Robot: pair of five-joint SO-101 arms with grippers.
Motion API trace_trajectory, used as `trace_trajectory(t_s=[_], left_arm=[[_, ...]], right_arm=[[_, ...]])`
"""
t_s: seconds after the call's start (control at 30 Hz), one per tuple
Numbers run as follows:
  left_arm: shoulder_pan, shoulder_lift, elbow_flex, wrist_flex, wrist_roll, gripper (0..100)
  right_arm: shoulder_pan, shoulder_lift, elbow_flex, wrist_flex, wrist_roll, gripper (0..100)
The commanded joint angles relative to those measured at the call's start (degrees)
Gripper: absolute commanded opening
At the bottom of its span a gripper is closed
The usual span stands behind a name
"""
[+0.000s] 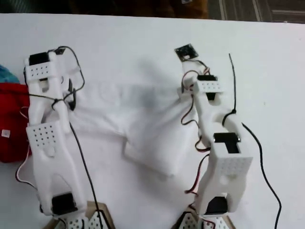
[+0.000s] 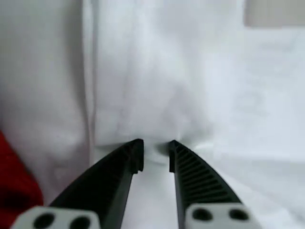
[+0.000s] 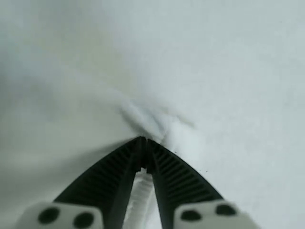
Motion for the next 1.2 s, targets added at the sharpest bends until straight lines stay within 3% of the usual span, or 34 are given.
trace_trajectory(t_s=[0.0, 0.33, 0.77, 0.97, 1.17], left_arm=[[-1.49, 0.62, -3.47, 0.7, 0.09, 12], [-1.85, -8.88, -0.13, 0.88, -0.09, 12], [0.0, -37.89, 34.24, 0.53, -6.33, 12], [-0.18, -50.29, 49.8, -1.49, -6.51, 12], [-0.18, -66.81, 67.56, -5.54, -6.51, 12]], right_arm=[[2.24, -0.31, -5.36, 3.91, 0.18, 1.8], [3.3, -0.4, -17.14, 19.74, 0.18, 1.8], [-2.59, -3.91, -26.2, 48.31, 4.48, 1.9], [-10.51, -22.11, -18.11, 47.87, 5.98, 1.9], [-13.05, -38.9, 9.23, 39.87, 9.93, 1.9]])
